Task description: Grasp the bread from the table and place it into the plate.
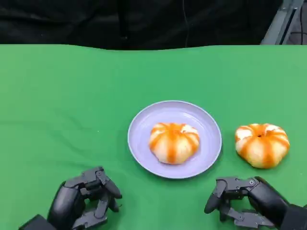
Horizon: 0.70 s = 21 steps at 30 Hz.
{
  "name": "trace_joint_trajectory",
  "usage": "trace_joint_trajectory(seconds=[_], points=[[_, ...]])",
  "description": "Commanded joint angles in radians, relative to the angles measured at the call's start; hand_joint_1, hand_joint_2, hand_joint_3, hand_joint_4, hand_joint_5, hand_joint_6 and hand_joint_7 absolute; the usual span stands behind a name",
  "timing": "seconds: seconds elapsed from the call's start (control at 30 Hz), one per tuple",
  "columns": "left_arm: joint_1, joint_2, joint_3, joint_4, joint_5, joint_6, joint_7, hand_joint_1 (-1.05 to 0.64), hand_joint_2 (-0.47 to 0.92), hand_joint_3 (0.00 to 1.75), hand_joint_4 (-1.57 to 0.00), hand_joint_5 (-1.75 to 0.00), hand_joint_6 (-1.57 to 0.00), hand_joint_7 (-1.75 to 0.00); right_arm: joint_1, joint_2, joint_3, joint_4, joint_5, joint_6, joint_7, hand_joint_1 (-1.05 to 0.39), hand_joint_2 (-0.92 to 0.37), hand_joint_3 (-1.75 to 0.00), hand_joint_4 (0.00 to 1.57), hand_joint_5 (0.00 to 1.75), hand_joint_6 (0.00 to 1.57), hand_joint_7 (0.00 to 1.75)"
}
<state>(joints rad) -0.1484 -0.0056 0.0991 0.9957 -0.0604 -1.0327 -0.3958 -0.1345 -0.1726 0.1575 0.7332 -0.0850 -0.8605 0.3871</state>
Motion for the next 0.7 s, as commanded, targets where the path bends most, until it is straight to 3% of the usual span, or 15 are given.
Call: trace_joint_trajectory(seconds=[0.03,0.7], points=[[0.007,0.031,-0.012,-0.007,0.026,-0.029,0.03,-0.09,0.52,1.17,-0.77,-1.69,-0.78,-1.51,0.006,-0.019,-0.012,-0.001,0.014,0.003,0.003,0.01,-0.92,-0.46,0.71,1.52,0.76,1.08],[0.011,0.027,-0.027,-0.007,0.014,-0.024,0.025,-0.09,0.52,1.16,-0.76,-1.67,-0.79,-1.44,0.013,-0.025,-0.012,-0.011,0.017,0.004,0.002,0.01,-0.92,-0.46,0.71,1.51,0.76,1.06]])
